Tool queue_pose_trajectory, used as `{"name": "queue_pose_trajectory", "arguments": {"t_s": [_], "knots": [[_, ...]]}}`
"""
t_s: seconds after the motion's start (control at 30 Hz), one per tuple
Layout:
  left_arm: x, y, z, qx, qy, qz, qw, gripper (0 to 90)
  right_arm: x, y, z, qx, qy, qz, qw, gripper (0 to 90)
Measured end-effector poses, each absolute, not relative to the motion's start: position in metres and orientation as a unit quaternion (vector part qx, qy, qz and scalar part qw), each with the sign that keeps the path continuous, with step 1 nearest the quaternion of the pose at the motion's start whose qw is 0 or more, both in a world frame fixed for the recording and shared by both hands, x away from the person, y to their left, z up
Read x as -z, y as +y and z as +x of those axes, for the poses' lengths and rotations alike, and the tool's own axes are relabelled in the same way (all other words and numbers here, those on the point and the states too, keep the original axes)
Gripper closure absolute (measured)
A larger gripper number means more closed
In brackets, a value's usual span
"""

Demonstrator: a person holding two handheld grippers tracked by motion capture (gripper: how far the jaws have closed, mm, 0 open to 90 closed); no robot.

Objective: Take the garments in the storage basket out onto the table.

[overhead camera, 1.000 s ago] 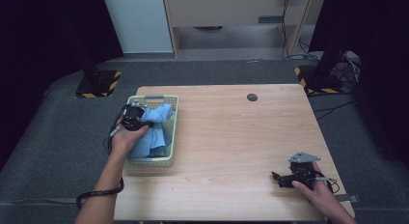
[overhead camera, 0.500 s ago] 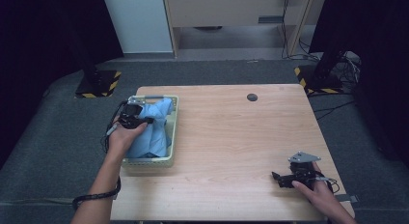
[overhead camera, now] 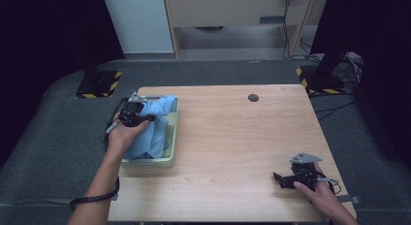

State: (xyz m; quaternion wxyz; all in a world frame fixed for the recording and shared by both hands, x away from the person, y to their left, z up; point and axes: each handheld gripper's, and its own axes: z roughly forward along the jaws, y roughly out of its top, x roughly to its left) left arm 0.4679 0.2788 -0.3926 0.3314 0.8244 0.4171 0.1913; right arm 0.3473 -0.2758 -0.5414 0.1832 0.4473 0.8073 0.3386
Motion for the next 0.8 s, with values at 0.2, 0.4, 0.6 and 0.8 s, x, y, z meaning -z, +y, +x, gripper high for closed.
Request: {"name": "queue_pose_trajectory", "arguments": {"t_s": [0.2, 0.4, 0.6, 0.8], "knots": [[0.380, 0.274, 0.465, -0.196, 0.403, 0.828, 0.337, 78.0, 0.541, -0.276, 0.347, -0.339, 0.807, 0.447, 0.183, 0.5], [0.367, 0.270, 0.462, -0.203, 0.393, 0.828, 0.343, 78.0, 0.541, -0.276, 0.347, -0.339, 0.807, 0.447, 0.183, 0.5], [0.357, 0.266, 0.460, -0.209, 0.384, 0.829, 0.348, 78.0, 0.541, -0.276, 0.347, -0.339, 0.807, 0.447, 0.183, 0.5], [0.353, 0.263, 0.460, -0.209, 0.378, 0.831, 0.351, 78.0, 0.541, -0.276, 0.347, -0.339, 0.807, 0.447, 0.183, 0.5]]}}
